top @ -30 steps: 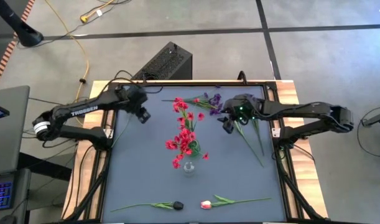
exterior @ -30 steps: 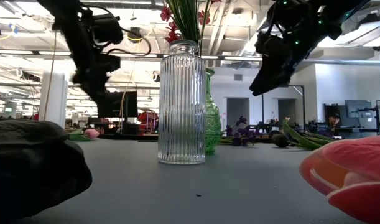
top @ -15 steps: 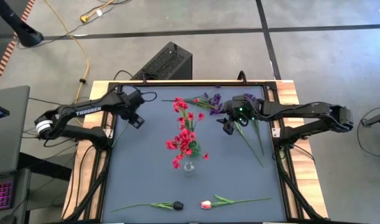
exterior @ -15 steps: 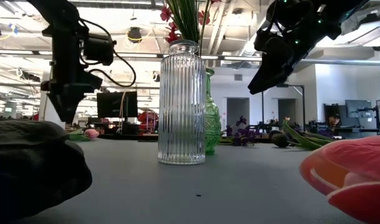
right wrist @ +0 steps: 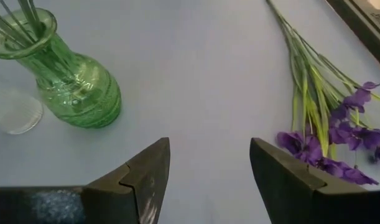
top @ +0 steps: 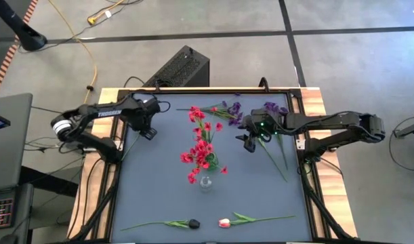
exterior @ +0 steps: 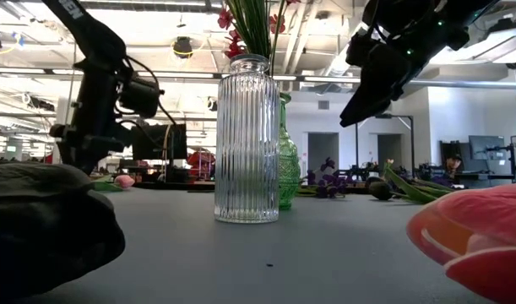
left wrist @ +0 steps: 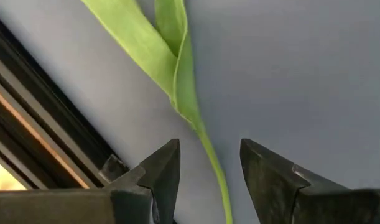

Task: Sort flowers into vase by color
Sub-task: Put the top pink flower into the green vase

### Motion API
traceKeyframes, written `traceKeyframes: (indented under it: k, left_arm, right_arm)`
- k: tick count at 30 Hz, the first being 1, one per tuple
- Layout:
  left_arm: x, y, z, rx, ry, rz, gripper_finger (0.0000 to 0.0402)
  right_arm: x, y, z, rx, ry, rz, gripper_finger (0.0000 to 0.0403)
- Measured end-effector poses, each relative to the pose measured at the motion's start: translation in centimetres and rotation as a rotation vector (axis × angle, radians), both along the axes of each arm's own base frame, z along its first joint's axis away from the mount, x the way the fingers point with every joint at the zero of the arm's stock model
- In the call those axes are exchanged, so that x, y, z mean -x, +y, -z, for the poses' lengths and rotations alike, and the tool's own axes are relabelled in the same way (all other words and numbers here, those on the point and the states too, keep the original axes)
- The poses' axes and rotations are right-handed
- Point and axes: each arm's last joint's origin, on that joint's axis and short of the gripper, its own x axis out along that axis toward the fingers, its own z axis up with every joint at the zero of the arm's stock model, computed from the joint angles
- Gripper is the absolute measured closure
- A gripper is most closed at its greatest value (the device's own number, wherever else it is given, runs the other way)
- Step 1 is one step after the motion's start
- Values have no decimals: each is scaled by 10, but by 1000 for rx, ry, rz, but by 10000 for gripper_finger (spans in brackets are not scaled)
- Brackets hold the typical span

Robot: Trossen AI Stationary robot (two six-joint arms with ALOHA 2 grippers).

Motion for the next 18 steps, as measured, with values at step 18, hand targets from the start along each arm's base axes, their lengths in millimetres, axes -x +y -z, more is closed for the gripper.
traceKeyframes:
  k: [18]
  left_arm:
    - [-3,1,9,114,-55,33,335]
  right_arm:
    - [1,0,1,-4,6,3,154]
